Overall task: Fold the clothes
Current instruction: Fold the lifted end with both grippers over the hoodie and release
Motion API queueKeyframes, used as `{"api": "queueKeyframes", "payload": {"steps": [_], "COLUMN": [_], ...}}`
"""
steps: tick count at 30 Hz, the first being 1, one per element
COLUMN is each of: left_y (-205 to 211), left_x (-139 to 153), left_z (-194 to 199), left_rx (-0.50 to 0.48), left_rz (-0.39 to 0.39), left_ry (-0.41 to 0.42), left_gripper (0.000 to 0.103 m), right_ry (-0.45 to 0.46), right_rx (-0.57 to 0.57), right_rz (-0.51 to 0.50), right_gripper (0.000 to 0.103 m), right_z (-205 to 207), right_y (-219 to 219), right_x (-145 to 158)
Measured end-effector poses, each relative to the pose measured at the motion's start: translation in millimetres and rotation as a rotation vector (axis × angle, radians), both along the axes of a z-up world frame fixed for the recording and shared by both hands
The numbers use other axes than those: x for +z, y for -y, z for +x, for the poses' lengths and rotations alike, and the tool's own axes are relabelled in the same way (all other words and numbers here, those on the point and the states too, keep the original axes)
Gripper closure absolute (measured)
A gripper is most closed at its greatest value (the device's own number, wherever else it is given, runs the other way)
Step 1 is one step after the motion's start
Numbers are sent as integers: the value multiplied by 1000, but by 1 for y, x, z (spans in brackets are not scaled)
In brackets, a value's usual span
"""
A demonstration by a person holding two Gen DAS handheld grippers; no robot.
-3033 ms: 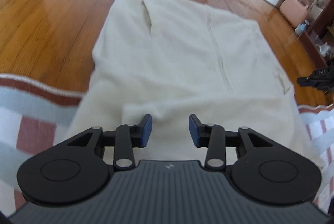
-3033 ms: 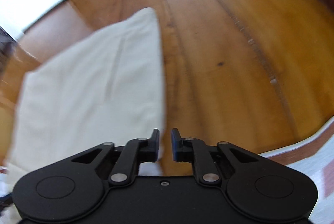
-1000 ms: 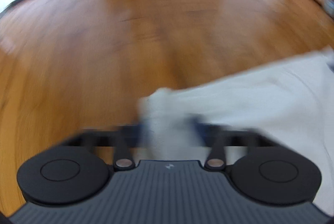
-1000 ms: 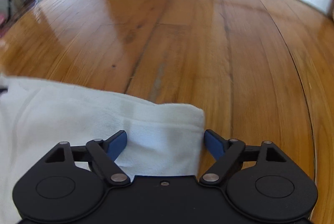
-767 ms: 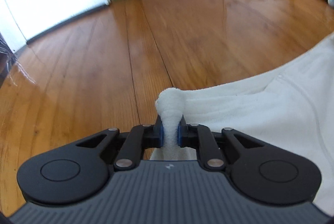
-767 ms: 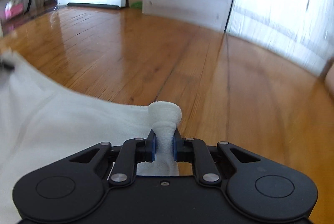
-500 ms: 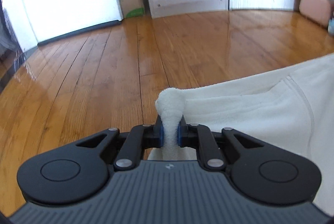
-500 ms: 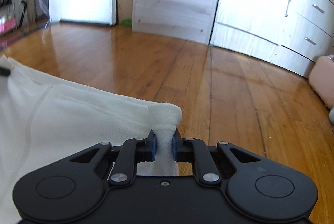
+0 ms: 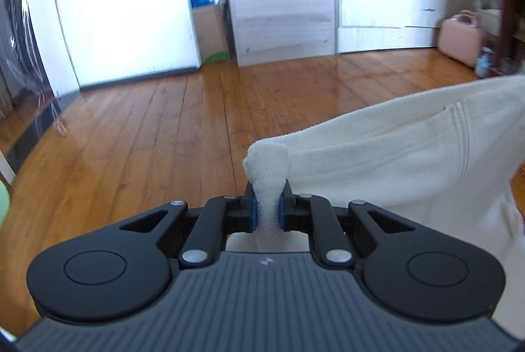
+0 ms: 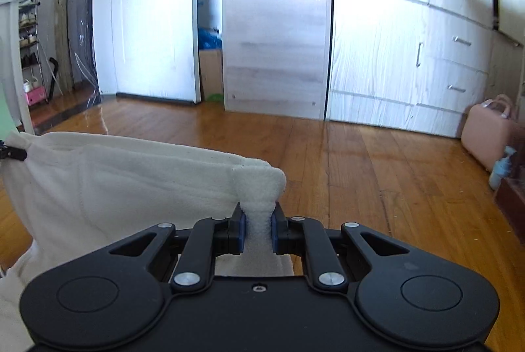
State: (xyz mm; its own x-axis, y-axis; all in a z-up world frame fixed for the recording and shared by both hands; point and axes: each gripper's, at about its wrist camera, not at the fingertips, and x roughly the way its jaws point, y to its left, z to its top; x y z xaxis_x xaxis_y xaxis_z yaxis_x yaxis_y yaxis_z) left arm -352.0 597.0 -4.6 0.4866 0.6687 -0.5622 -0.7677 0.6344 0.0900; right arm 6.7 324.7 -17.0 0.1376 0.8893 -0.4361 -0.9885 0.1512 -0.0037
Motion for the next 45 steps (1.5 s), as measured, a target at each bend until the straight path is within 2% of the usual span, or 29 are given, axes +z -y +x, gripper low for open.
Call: {"api": "queueKeyframes", "payload": {"steps": [2, 5, 6, 8, 9, 10, 11, 13, 15, 16, 19, 22, 23, 24, 25, 27, 29, 30, 31, 33, 34, 35, 38, 39, 40, 42, 45], "left_y": [37, 94, 109, 138, 147, 156, 160, 166, 165, 164, 159, 165, 166, 168, 174, 187, 194, 198, 197, 195, 194, 192, 187, 185, 182, 177, 177], "left_x": [10, 9, -3, -28, -49, -70, -91, -125, -134, -130, -119, -111, -107, -103, -98, -85, -89, -91, -102, -126, -131, -128, -117, -113, -116, -121, -127], "left_z": [-24, -72, -86, -114, -121, -128, -134, -147, -158, -157, -155, -161, -163, -166, -163, -165, -162, -160, -158, -154, -156, -162, -178, -183, -184, -187, -193], "left_rx": [5, 63, 95, 160, 194, 229, 266, 316, 329, 322, 303, 294, 277, 259, 232, 208, 230, 241, 268, 322, 338, 340, 349, 354, 357, 361, 383], "left_rz": [11, -67, -124, -238, -297, -357, -433, -611, -675, -658, -607, -583, -566, -550, -527, -481, -456, -443, -473, -538, -568, -585, -615, -614, -633, -676, -720], "left_ry": [19, 144, 174, 229, 218, 204, 201, 217, 280, 270, 246, 304, 325, 346, 355, 355, 227, 161, 72, -111, -107, -46, 139, 194, 223, 276, 324], "left_gripper": [91, 91, 91, 91, 91, 91, 91, 91, 91, 91, 90, 90, 90, 90, 91, 91, 89, 79, 67, 66, 66, 66, 60, 56, 54, 54, 54], "right_ry": [10, -14, -61, -220, -258, -296, -320, -303, -264, -263, -296, -330, -331, -317, -296, -272, -269, -255, -238, -263, -293, -332, -577, -627, -646, -686, -800], "right_rx": [12, 37, 29, 10, -12, -32, -34, -12, 23, 22, -10, -65, -82, -90, -98, -109, -89, -84, -92, -139, -165, -189, -209, -207, -205, -200, -187], "right_rz": [47, 82, 81, 69, 53, 28, -51, -252, -322, -339, -369, -382, -378, -366, -352, -307, -284, -308, -342, -398, -422, -438, -367, -350, -344, -333, -329], "right_gripper": [88, 88, 87, 87, 86, 83, 82, 82, 82, 79, 78, 78, 81, 93, 99, 99, 100, 101, 100, 98, 96, 90, 82, 75, 68, 62, 58], "right_z": [-20, -47, -52, -59, -64, -68, -71, -77, -86, -88, -84, -78, -78, -80, -81, -84, -87, -87, -86, -77, -71, -64, -44, -41, -41, -41, -41], "right_y": [44, 111, 133, 175, 191, 204, 206, 200, 204, 206, 208, 221, 226, 233, 237, 249, 262, 263, 263, 265, 267, 269, 281, 283, 283, 283, 287], "right_x": [8, 5, -1, -22, -39, -56, -76, -108, -119, -121, -120, -119, -119, -119, -117, -109, -100, -100, -103, -113, -119, -124, -128, -128, -129, -130, -141]}}
